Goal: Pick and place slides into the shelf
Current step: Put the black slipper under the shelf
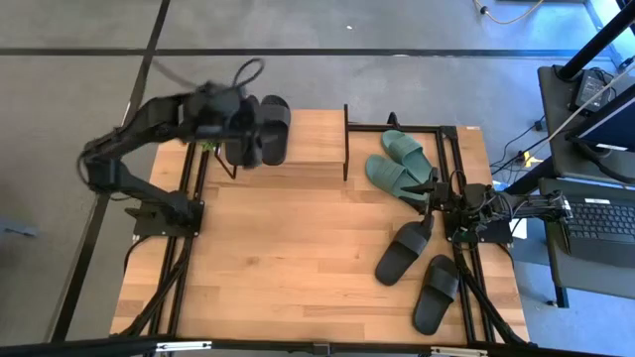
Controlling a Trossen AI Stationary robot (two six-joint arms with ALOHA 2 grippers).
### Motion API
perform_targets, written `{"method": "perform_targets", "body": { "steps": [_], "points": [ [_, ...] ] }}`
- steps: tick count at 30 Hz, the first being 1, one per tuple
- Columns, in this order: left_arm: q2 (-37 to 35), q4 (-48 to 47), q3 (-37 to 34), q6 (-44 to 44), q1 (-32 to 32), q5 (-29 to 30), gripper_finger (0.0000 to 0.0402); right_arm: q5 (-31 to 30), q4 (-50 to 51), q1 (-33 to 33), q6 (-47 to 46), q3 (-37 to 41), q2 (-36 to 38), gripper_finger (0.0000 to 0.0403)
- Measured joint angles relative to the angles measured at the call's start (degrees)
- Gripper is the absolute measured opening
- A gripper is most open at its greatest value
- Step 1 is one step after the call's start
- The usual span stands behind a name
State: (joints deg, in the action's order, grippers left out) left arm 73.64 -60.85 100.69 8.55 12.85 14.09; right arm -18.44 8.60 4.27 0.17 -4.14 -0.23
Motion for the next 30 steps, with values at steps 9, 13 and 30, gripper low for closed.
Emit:
{"method": "perform_targets", "body": {
  "steps": [9, 13, 30],
  "points": [
    [-11.52, 14.61, -20.93, -2.95, -20.37, 20.83, 0.0204, 0.0, 0.02, 0.0, 0.1, 0.0, 0.0, 0.0122],
    [-14.66, 23.15, -31.95, -3.51, -27.18, 25.77, 0.0204, 0.0, -0.04, -0.01, 0.15, 0.0, 0.0, 0.0122],
    [-16.8, 55.21, -67.74, -16.39, -43.32, 41.45, 0.0204, 0.0, -0.17, -0.01, 0.06, 0.0, -0.01, 0.0122]
  ]
}}
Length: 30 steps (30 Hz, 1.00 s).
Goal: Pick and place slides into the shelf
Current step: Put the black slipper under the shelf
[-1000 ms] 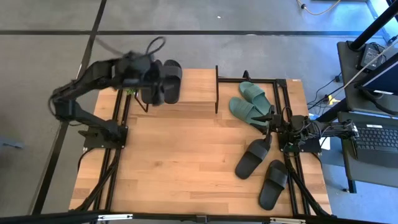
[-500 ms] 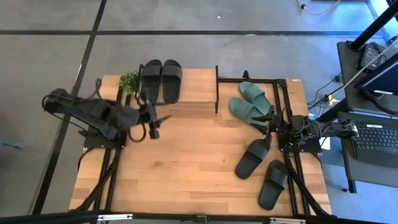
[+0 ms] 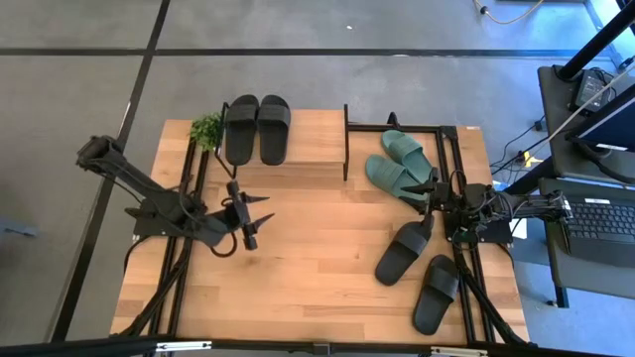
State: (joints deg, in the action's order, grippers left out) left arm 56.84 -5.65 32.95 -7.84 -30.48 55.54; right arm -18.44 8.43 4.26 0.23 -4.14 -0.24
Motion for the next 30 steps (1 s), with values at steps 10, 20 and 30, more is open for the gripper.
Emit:
{"method": "perform_targets", "body": {
  "steps": [10, 20, 30],
  "points": [
    [0.02, 18.23, -15.83, -3.83, 0.17, 0.54, 0.0204, 0.02, -1.5, -0.01, 0.02, 0.02, 0.01, 0.0122],
    [0.02, 19.0, -16.59, -2.53, 1.22, 0.45, 0.0204, 0.02, -1.36, -0.01, -0.09, 0.02, 0.01, 0.0122],
    [0.02, 18.18, -16.59, -2.53, 1.22, 0.32, 0.0204, 0.0, -1.41, -0.01, -3.11, 0.02, 0.01, 0.0122]
  ]
}}
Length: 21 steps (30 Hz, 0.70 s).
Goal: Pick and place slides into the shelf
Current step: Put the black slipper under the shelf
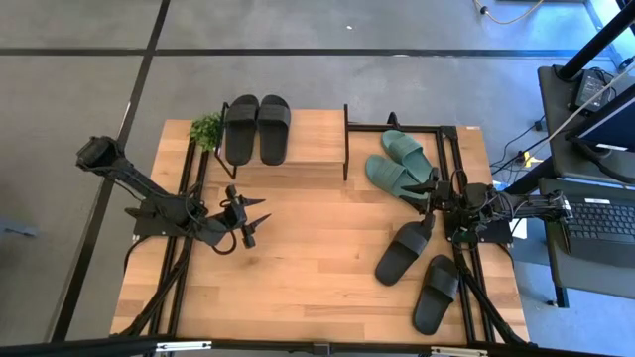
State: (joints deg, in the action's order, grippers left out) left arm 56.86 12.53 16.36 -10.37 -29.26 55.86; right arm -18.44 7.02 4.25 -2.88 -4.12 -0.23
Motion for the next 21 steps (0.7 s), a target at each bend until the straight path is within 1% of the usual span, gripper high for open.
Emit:
{"method": "perform_targets", "body": {
  "steps": [9, 12, 15, 18, 21],
  "points": [
    [0.0, -0.04, 0.0, 0.0, 0.0, -0.02, 0.0204, 0.02, -0.49, 0.02, -1.19, 0.0, 0.0, 0.0122],
    [0.0, -0.04, 0.0, 0.32, 0.0, -0.02, 0.0204, 0.54, -4.22, 0.07, -1.14, 0.02, -0.04, 0.0122],
    [0.0, -0.04, 0.0, 0.42, 0.0, -0.02, 0.0204, 1.99, -5.78, 0.11, 1.55, -1.24, -0.25, 0.0122],
    [0.0, -0.04, 0.0, 0.42, -0.01, -0.02, 0.0204, 2.35, -5.86, 0.11, 2.54, -3.85, -2.22, 0.0122],
    [0.0, -0.03, 0.0, 0.44, 0.0, -0.02, 0.0204, 5.12, -5.84, 0.11, 4.68, -7.34, -6.75, 0.0122]
  ]
}}
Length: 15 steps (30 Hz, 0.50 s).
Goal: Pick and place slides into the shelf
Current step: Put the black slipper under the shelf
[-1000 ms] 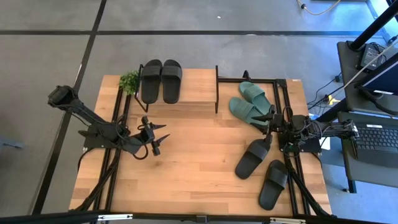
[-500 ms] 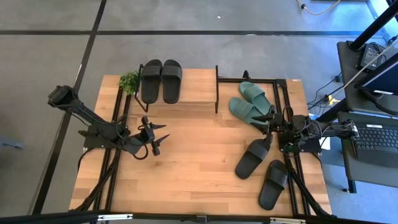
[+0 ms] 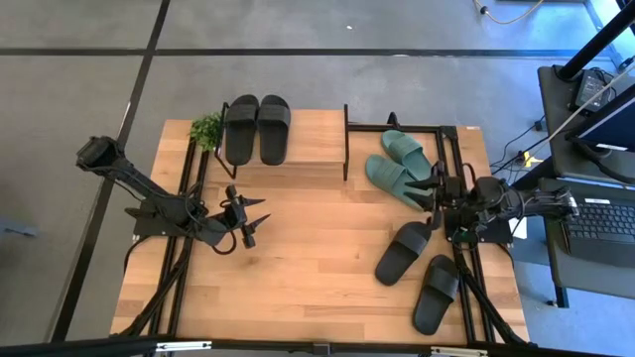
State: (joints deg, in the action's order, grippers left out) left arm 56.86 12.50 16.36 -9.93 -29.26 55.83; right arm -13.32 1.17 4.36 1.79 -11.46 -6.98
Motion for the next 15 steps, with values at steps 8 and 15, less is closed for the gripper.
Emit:
{"method": "perform_targets", "body": {
  "steps": [8, 15],
  "points": [
    [0.02, 0.01, 0.0, 0.02, 0.09, 0.39, 0.0204, 2.95, 6.53, 1.63, 3.13, -16.48, -22.64, 0.0122],
    [0.02, 0.01, 0.0, 0.04, 0.11, 0.44, 0.0204, 2.99, 32.36, 6.62, -10.78, -37.39, -45.05, 0.0122]
  ]
}}
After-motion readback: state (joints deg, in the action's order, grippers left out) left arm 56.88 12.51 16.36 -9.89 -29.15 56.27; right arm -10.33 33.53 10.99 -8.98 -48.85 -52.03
